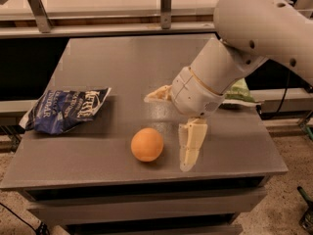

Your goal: Pick orange

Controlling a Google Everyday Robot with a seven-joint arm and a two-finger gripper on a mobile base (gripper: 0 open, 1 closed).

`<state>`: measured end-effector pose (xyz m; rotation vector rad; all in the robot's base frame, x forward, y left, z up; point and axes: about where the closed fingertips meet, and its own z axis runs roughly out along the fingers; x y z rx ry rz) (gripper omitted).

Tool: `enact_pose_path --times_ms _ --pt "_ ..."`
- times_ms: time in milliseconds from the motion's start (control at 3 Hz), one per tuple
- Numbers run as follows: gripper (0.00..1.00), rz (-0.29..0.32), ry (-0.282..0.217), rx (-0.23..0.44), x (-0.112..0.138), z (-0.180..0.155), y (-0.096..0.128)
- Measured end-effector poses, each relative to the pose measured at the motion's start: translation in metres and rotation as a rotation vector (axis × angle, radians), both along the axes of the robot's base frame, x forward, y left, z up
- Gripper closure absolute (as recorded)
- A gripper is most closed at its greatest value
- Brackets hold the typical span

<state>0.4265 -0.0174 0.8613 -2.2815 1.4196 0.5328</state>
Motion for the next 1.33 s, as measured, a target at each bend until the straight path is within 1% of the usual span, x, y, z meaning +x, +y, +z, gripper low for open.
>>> enact_pose_path --times_ms 667,1000,1333 --pt "0.0 0.04 0.058 0.014 -0.008 -0.02 0.014" --pt "0.18 0.051 0.083 0.033 -0.01 -0.023 0.018" --pt "0.41 0.067 0.097 0.033 -0.016 -0.019 0.023"
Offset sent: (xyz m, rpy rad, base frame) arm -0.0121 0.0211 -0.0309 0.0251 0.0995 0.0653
